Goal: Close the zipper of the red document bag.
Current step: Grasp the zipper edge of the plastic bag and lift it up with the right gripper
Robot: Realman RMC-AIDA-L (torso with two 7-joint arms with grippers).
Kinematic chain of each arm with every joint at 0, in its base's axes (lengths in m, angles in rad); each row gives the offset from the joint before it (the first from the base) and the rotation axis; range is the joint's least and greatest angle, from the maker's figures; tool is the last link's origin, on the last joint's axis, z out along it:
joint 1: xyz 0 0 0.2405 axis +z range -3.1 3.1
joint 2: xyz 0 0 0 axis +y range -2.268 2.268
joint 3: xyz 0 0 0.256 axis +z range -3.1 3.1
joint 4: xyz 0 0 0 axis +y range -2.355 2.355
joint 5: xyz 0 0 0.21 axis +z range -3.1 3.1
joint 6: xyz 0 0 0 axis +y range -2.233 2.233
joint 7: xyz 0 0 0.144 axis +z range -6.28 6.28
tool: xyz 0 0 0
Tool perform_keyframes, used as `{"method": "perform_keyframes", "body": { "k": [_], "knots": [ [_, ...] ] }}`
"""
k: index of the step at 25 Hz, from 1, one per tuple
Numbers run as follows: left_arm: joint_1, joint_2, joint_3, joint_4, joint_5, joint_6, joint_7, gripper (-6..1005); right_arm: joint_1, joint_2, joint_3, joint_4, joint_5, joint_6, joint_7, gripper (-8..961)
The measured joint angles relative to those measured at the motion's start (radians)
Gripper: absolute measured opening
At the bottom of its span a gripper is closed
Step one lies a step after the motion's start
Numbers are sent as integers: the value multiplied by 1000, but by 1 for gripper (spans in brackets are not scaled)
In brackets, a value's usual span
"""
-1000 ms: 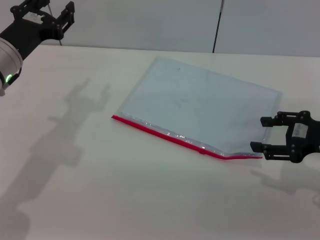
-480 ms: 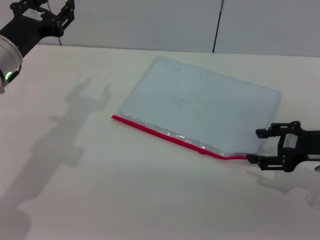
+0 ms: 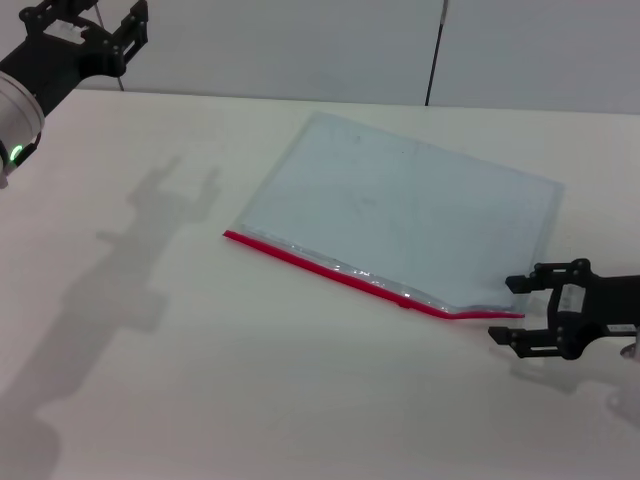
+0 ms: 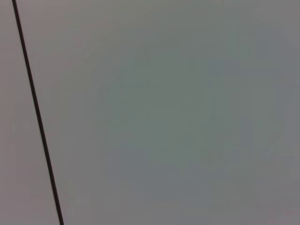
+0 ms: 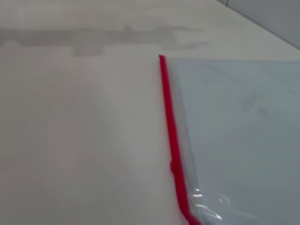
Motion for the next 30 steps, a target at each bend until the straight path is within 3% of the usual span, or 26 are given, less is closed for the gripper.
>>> {"method": "perform_keyframes", "body": {
  "k": [7,22,30],
  "knots": [
    [-2,-1,0,0,0,7,2,578,6,1,-47,8,-4,101,2,734],
    [-3,-3,0,7,0,7,0,572,24,3,-53,17,-1,150,4,735],
    [-2,-4,2,15,0,7,1,569,77,3,-53,80,2,153,-1,735]
  ]
}}
